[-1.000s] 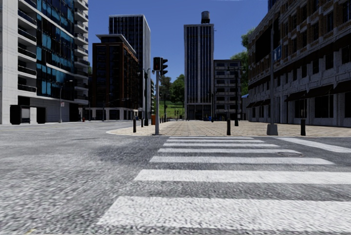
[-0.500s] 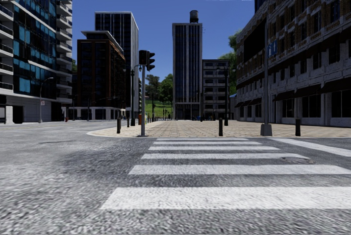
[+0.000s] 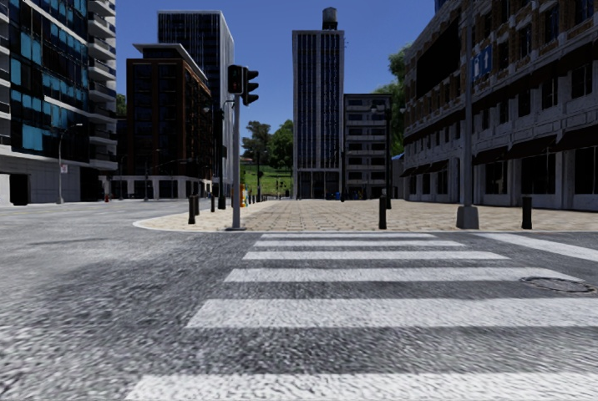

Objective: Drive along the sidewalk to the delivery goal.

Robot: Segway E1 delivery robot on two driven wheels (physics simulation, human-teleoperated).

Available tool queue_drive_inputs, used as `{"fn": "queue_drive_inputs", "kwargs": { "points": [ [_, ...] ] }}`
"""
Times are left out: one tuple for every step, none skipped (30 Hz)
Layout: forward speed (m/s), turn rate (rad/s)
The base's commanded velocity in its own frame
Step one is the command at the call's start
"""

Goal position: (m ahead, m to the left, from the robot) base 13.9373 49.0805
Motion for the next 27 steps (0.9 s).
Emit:
{"fn": "queue_drive_inputs", "kwargs": {
  "points": [
    [1.5, 0.0],
    [1.5, 0.0],
    [1.5, 0.0],
    [1.5, 0.0],
    [1.5, 0.0],
    [1.5, 0.0],
    [1.5, 0.0],
    [1.5, 0.0],
    [1.5, 0.0],
    [1.5, 0.0],
    [1.5, 0.0],
    [1.5, 0.0],
    [1.5, 0.0],
    [1.5, 0.0],
    [1.5, 0.0],
    [1.5, 0.0],
    [1.5, 0.0],
    [1.5, 0.0],
    [1.5, 0.0],
    [1.5, 0.0],
    [1.5, 0.0],
    [1.5, 0.0],
    [1.5, 0.0],
    [1.5, 0.0],
    [1.5, 0.0],
    [1.5, 0.0],
    [1.5, 0.0]
  ]
}}
